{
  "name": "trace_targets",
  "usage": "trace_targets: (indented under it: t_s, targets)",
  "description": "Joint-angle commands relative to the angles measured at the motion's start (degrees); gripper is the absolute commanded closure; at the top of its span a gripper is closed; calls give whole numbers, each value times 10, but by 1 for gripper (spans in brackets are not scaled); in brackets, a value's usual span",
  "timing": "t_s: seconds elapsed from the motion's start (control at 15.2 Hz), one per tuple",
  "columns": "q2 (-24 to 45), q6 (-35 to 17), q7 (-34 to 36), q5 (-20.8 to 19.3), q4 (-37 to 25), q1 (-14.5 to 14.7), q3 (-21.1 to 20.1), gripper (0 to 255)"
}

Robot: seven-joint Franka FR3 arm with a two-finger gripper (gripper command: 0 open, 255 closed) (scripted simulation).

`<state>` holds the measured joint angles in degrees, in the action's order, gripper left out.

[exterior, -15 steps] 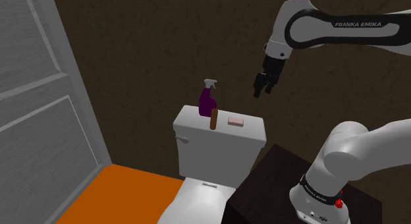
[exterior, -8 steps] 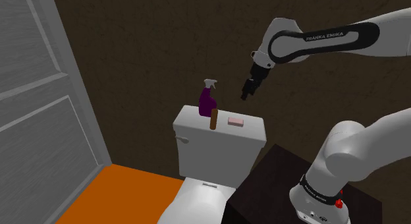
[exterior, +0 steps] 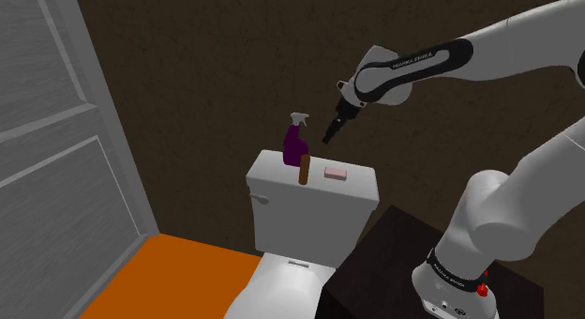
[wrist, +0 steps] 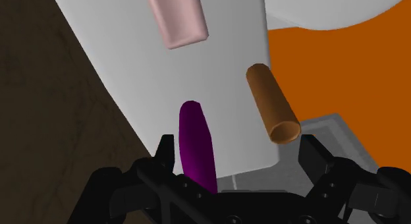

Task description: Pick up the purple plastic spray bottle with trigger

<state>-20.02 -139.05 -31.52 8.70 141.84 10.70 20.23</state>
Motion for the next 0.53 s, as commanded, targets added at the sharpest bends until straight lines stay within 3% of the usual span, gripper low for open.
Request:
trace_targets:
  t_s: [0.0, 0.26, 0.46]
  targets:
    - [41, -38, -66, 42, -18, 28, 26, 0]
    - [132, -82, -220, 168, -76, 85, 73, 0]
    - [203, -87, -347, 283, -134, 107, 89, 0]
